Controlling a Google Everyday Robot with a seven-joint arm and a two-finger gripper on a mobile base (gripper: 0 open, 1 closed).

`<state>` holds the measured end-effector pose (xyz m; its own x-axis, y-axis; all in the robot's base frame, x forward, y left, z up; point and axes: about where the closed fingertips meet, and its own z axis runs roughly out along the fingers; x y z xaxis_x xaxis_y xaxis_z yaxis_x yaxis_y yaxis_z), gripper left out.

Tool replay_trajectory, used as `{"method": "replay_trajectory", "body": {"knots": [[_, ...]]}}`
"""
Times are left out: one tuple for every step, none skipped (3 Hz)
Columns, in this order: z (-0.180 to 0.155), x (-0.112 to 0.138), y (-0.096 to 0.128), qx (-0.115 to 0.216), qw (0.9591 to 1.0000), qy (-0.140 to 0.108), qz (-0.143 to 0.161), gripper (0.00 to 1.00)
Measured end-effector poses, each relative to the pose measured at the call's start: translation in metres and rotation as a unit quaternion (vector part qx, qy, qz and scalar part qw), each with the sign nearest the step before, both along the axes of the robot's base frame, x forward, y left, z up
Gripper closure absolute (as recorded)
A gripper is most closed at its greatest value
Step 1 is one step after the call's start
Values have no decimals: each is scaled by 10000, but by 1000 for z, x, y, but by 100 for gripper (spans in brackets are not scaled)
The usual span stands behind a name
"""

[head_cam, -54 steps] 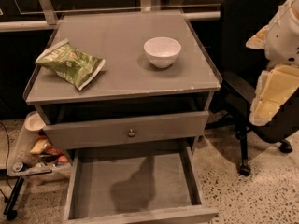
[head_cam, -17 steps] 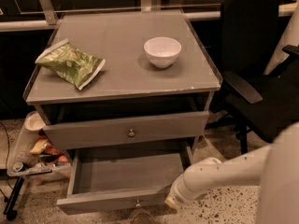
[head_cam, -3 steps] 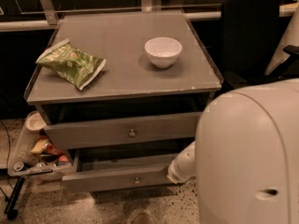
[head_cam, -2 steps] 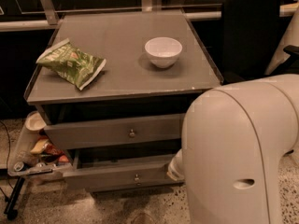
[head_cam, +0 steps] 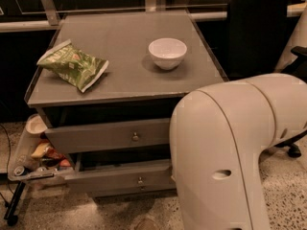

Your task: Close middle drawer

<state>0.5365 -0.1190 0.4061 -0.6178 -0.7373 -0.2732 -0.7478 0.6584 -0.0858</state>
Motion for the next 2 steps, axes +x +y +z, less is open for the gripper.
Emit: {"method": "replay_trajectory", "body": {"knots": [[0,0,0,0,10000,0,0,52],[0,0,0,0,10000,0,0,29]]}}
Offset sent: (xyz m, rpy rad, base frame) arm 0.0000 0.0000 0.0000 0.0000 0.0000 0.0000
